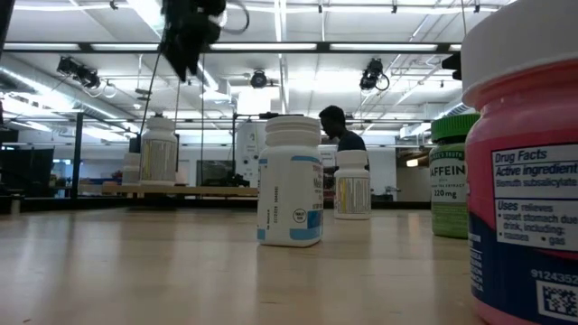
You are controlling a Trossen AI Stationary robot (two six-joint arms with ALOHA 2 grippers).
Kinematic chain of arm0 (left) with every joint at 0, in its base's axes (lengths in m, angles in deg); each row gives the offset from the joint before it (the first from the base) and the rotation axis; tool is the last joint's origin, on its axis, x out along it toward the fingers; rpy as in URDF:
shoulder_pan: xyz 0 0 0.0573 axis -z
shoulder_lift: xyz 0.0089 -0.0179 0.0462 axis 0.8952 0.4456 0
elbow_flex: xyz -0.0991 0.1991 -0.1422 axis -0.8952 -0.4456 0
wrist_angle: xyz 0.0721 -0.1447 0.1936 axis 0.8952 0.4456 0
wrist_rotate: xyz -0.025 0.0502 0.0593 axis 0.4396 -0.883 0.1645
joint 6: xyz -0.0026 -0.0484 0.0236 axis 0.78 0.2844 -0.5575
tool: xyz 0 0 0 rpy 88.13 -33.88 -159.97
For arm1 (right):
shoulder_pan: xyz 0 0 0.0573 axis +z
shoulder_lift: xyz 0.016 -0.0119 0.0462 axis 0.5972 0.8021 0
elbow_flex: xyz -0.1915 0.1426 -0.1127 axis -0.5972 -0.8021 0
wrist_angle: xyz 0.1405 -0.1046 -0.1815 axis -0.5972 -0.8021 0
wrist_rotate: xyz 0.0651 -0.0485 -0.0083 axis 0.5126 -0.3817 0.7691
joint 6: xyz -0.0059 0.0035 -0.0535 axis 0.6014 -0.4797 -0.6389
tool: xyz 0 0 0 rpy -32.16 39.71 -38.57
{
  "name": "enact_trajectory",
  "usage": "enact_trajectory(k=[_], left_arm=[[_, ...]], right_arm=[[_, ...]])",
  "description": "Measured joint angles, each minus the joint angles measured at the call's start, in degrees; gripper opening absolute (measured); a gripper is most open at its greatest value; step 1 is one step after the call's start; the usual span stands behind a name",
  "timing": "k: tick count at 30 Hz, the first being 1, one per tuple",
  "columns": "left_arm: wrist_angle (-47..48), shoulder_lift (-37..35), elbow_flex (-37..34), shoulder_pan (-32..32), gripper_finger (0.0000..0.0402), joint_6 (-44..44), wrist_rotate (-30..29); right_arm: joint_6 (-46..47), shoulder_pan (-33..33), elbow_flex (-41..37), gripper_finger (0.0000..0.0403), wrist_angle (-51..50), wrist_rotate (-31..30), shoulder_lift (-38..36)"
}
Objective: Pick and place medicine bottles onto shelf by color
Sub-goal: Put the white pill bottle on the shelf
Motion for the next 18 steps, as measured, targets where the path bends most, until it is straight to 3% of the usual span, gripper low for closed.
enact_trajectory(k=[4, 8, 14, 18], left_arm=[[-4.29, -0.58, 3.06, 6.05, 0.0291, 2.68, 0.10], [-10.69, -1.27, 0.94, 13.64, 0.0291, 4.00, 0.13], [-26.77, -2.03, -11.01, 23.21, 0.0290, 1.04, 0.63], [-41.13, -6.00, -23.99, 25.49, 0.0290, 1.23, 4.21]], right_arm=[[0.82, 0.22, 0.00, 0.0274, 0.02, 0.04, 0.00], [1.89, 0.95, 0.00, 0.0275, -0.14, 0.12, 0.00], [9.61, 3.18, 0.00, 0.0275, -5.89, 0.39, 0.17], [15.40, 4.80, 0.00, 0.0274, -10.33, 0.15, 0.17]])
